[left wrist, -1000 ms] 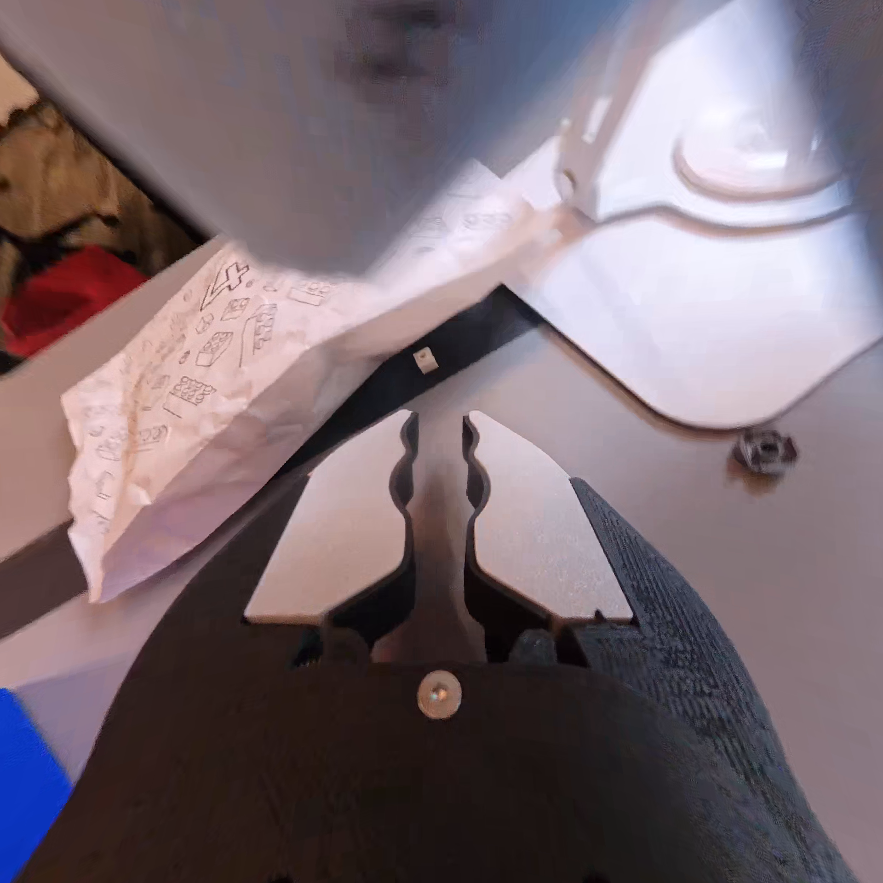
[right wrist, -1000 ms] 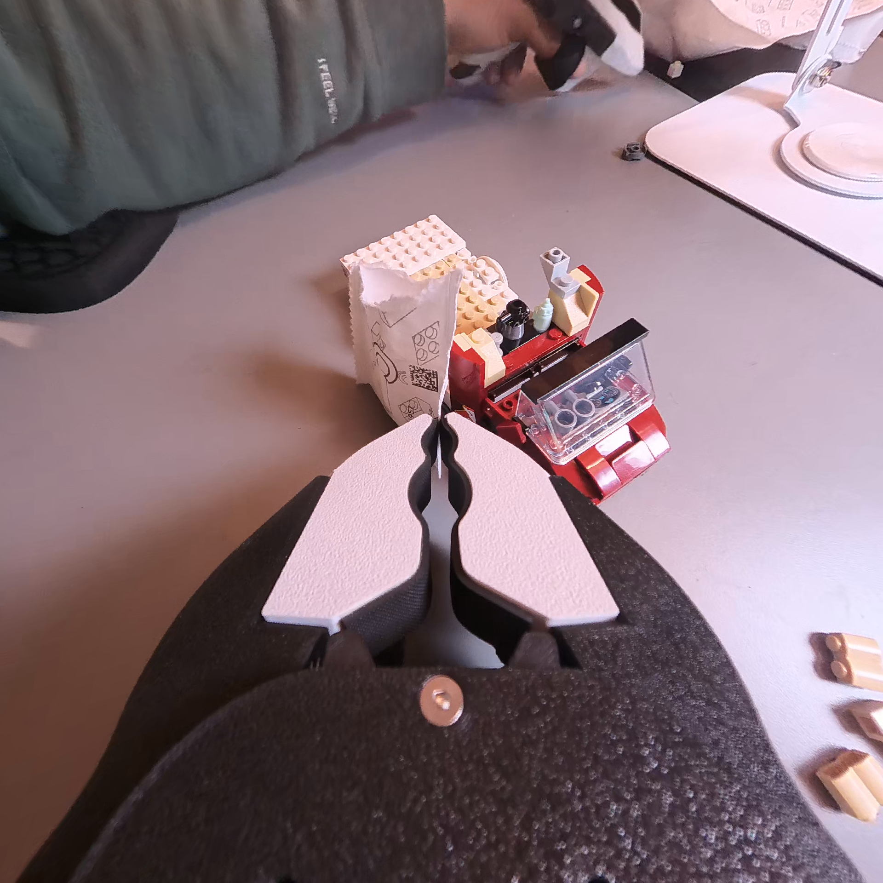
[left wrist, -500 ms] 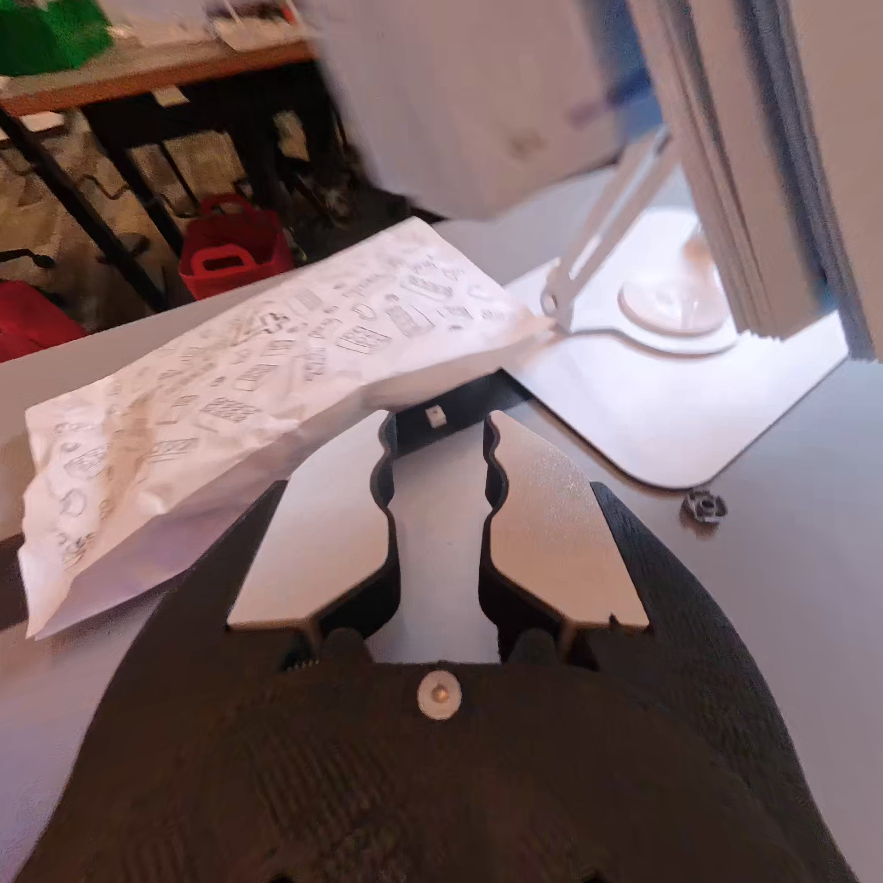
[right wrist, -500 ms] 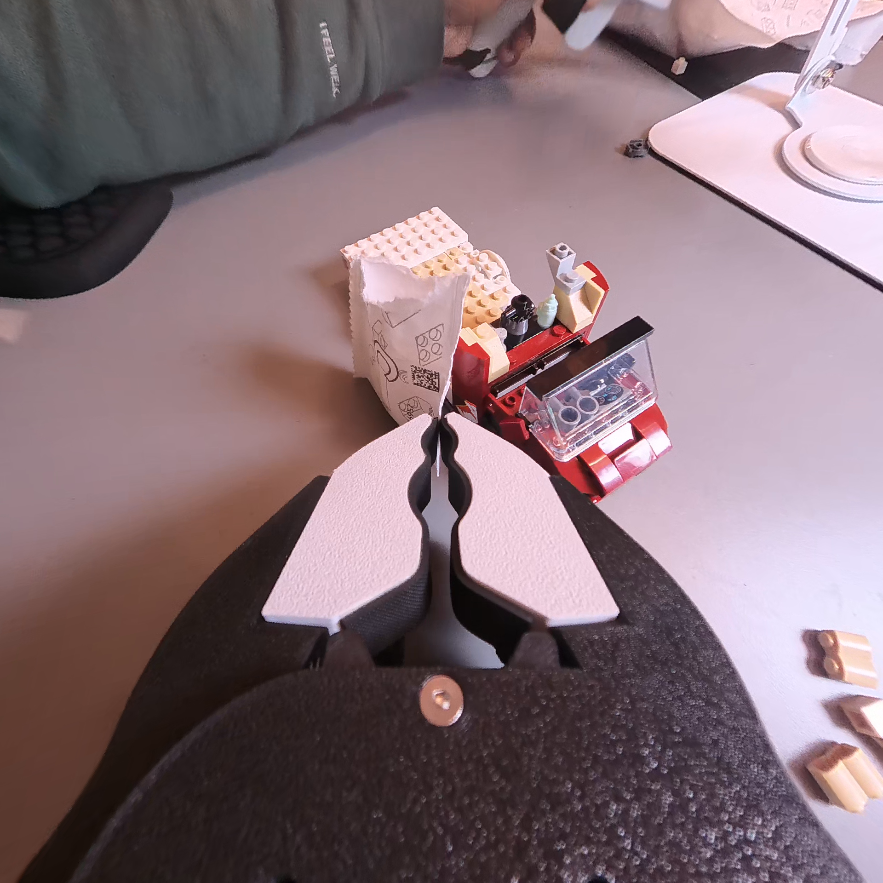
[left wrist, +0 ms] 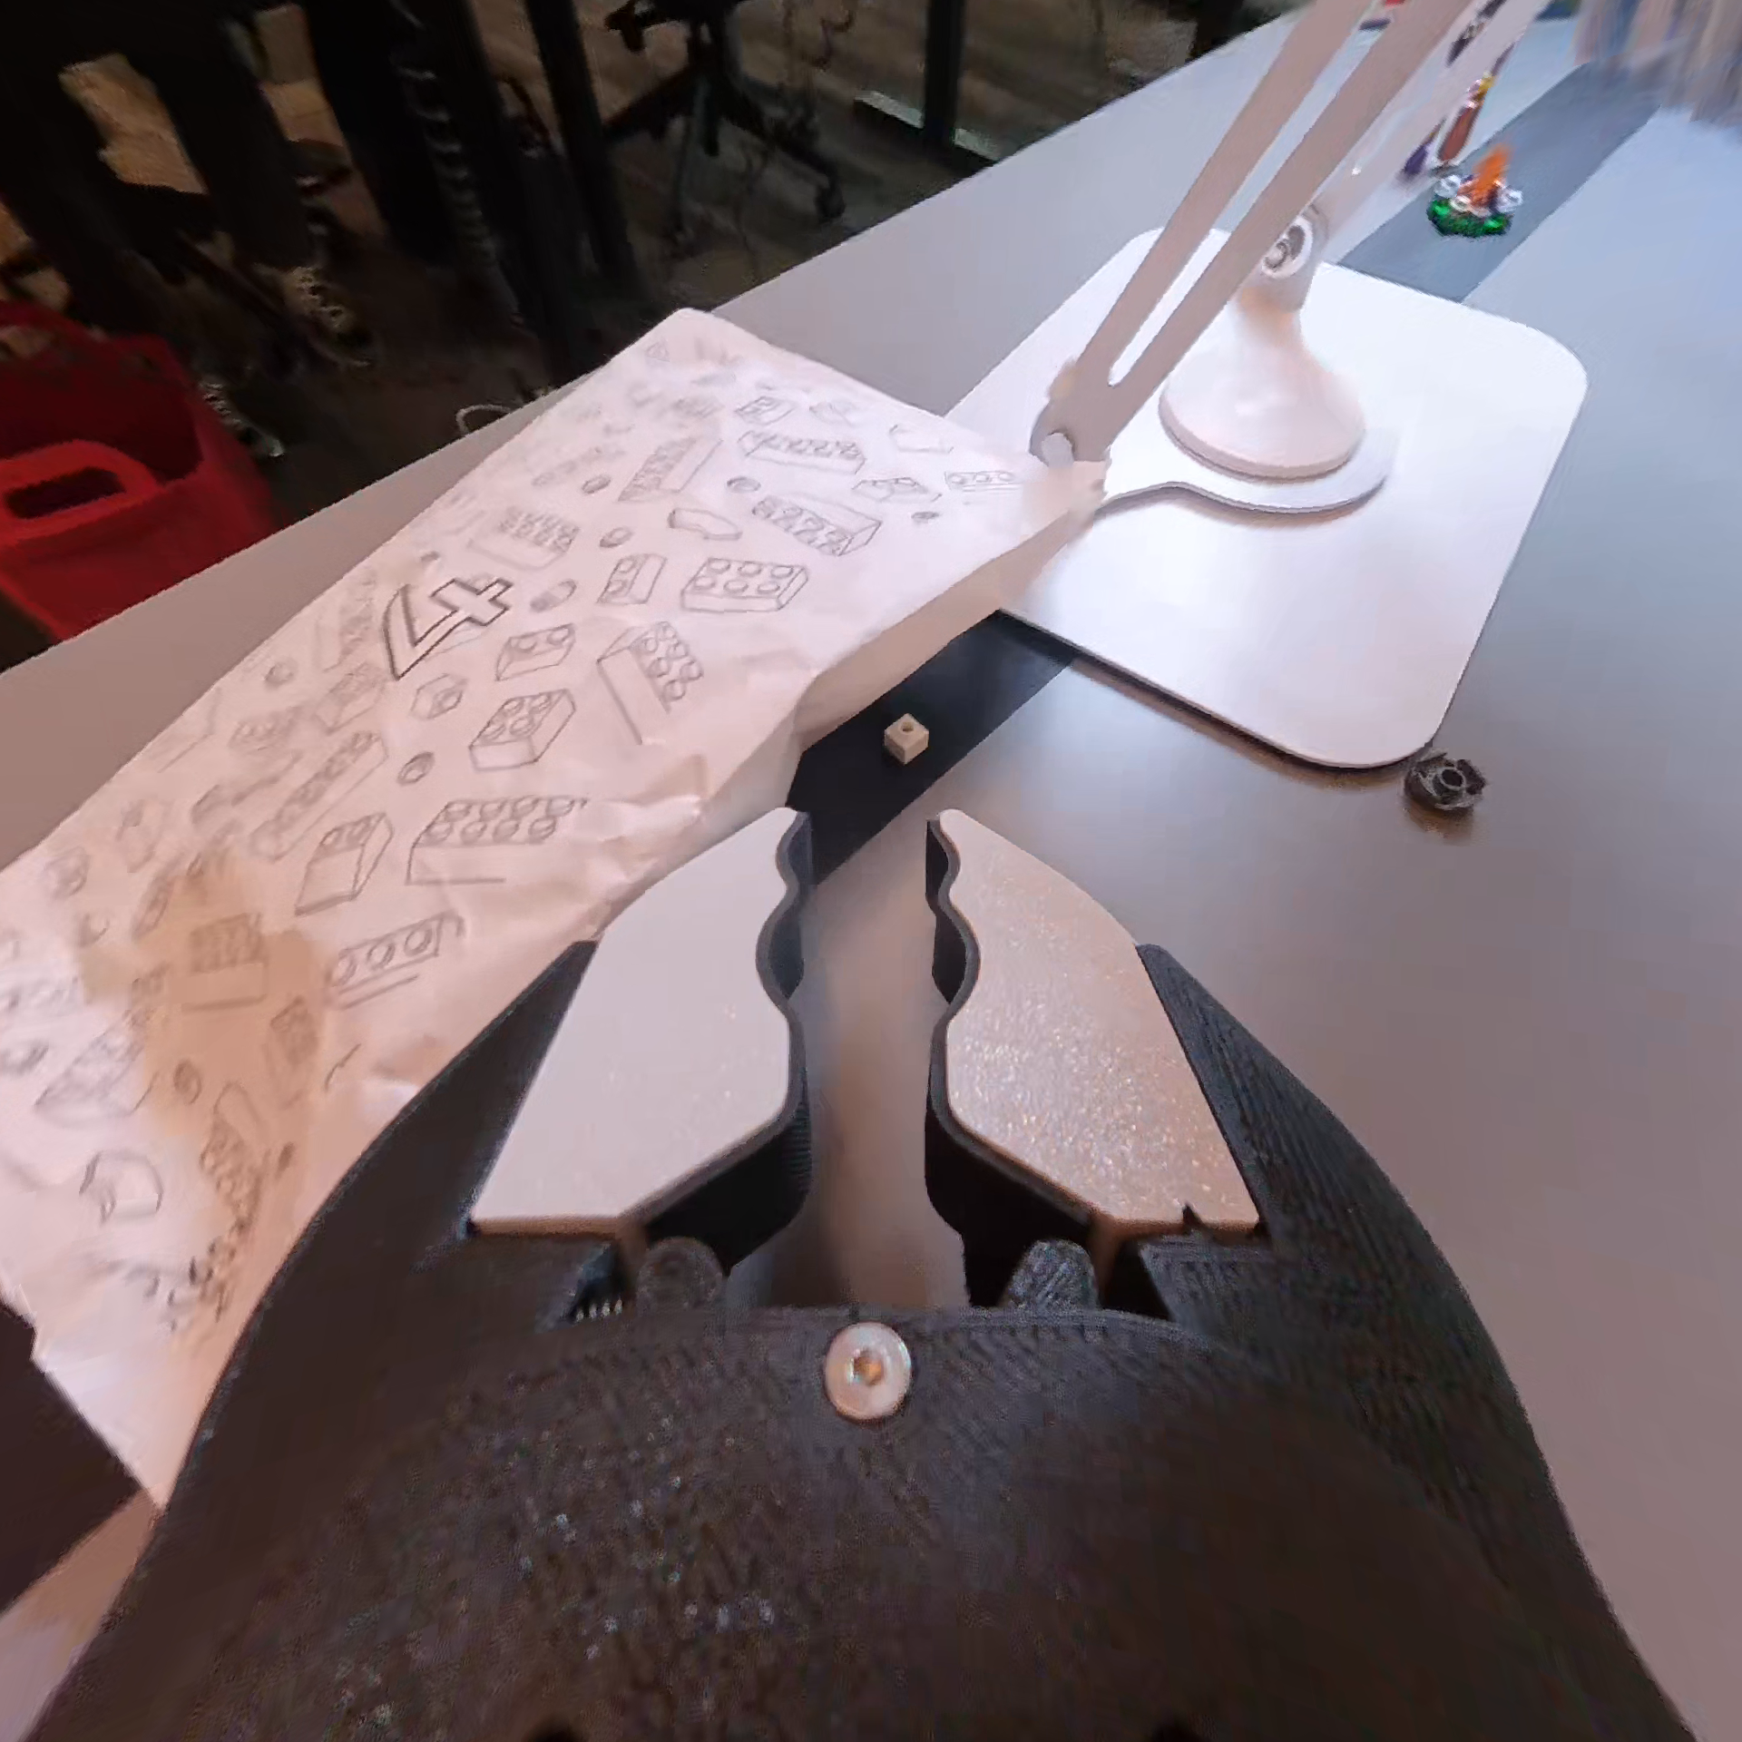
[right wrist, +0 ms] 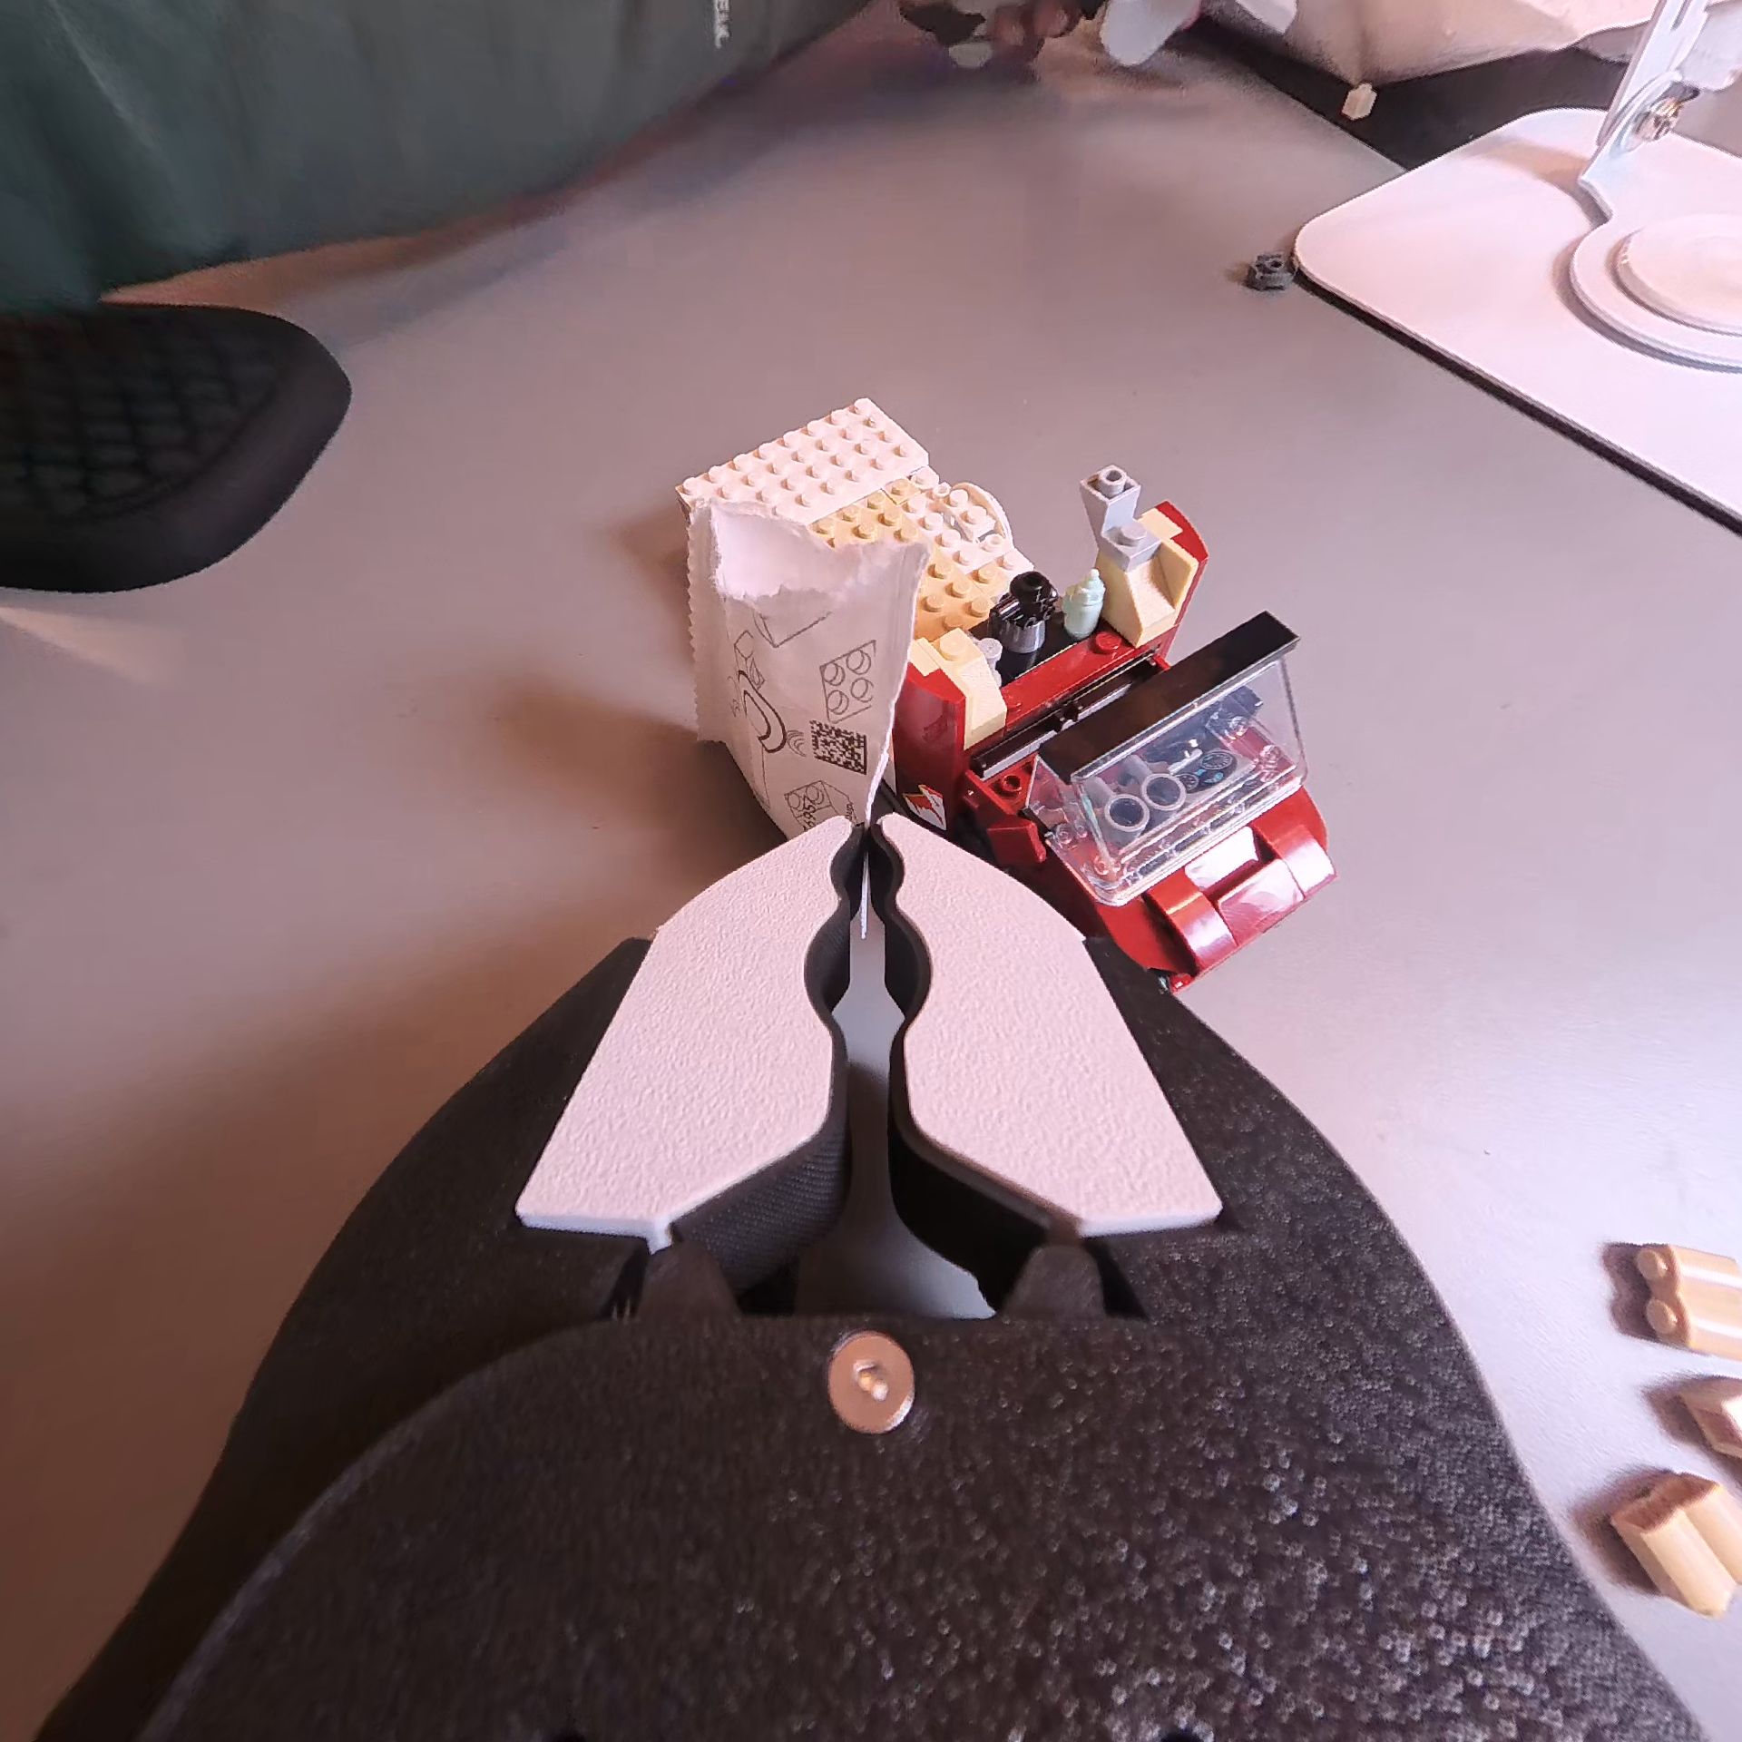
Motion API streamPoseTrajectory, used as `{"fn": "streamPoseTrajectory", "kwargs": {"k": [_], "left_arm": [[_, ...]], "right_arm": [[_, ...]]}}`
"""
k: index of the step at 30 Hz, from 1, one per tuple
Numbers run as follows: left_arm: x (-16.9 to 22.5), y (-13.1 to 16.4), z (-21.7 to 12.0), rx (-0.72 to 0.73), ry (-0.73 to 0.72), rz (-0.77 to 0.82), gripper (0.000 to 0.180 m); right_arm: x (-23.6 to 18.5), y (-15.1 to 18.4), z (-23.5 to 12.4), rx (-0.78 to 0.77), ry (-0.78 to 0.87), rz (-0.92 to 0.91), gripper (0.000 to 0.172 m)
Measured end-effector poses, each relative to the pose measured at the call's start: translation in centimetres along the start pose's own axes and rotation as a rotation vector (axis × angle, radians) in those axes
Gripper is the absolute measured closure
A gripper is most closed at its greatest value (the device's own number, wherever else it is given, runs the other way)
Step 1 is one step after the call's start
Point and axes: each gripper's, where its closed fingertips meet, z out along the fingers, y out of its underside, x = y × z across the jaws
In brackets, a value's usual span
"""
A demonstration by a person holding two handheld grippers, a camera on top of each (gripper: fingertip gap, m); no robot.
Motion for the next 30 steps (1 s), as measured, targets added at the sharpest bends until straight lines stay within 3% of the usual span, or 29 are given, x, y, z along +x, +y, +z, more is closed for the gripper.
{"fn": "streamPoseTrajectory", "kwargs": {"k": [3, 6, 11, 15, 19, 21, 25, 30], "left_arm": [[0.9, -0.1, 1.6, -0.05, 0.084, 0.053, 0.158], [1.4, 0.7, 3.2, -0.153, 0.114, 0.114, 0.147], [1.0, 0.1, 4.2, -0.15, 0.105, 0.11, 0.137], [1.1, -0.1, 4.4, -0.147, 0.11, 0.118, 0.147], [1.3, -0.3, 4.7, -0.148, 0.105, 0.154, 0.171], [1.3, -0.3, 4.7, -0.152, 0.087, 0.173, 0.172], [0.7, 0.1, 3.9, -0.151, -0.029, 0.128, 0.173], [0.4, 0.6, 0.1, -0.084, -0.355, 0.092, 0.173]], "right_arm": [[0.2, 0.0, 0.0, -0.001, -0.007, 0.022, 0.171], [0.4, 0.0, 0.0, 0.003, -0.017, 0.052, 0.171], [0.5, 0.0, -0.1, 0.005, -0.032, 0.074, 0.171], [0.4, 0.0, -0.1, 0.003, -0.041, 0.078, 0.171], [0.4, 0.0, 0.0, 0.001, -0.043, 0.077, 0.171], [0.4, 0.0, 0.0, 0.001, -0.042, 0.075, 0.171], [0.3, 0.1, -0.1, 0.0, -0.041, 0.067, 0.171], [0.1, 0.1, -0.1, -0.002, -0.034, 0.044, 0.171]]}}
